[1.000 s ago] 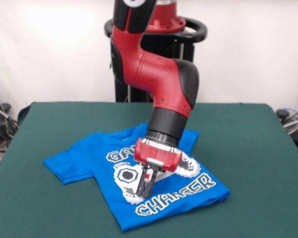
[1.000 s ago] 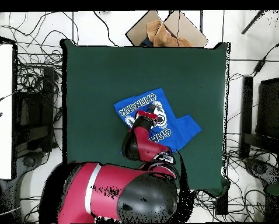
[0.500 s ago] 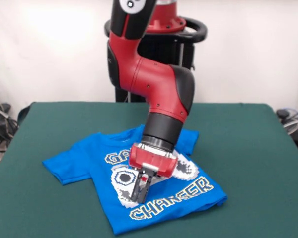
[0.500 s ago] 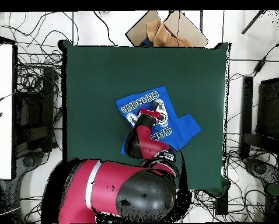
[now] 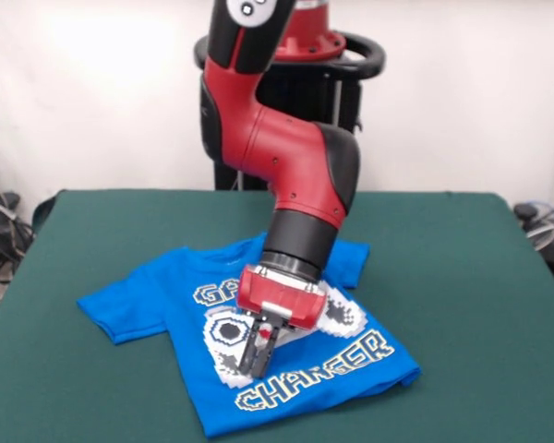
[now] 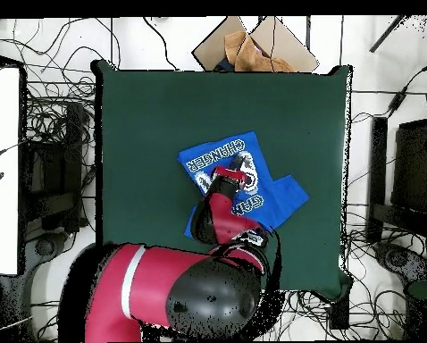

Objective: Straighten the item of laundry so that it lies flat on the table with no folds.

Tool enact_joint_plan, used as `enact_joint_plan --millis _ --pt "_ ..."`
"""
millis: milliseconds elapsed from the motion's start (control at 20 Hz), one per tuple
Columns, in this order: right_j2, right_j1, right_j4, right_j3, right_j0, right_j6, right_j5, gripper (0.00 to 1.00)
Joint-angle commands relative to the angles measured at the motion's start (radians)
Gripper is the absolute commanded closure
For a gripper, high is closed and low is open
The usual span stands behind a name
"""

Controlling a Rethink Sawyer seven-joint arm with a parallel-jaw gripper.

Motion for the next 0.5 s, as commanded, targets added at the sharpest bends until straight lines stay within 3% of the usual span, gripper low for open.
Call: enact_joint_plan --millis 50,300,500 --pt "-0.025 0.041 0.077 -0.083 0.020 0.068 -0.031 1.00" --pt "-0.032 0.020 0.026 -0.098 0.007 0.074 0.002 1.00" --pt "-0.062 0.030 0.057 -0.096 0.028 0.060 -0.036 1.00"
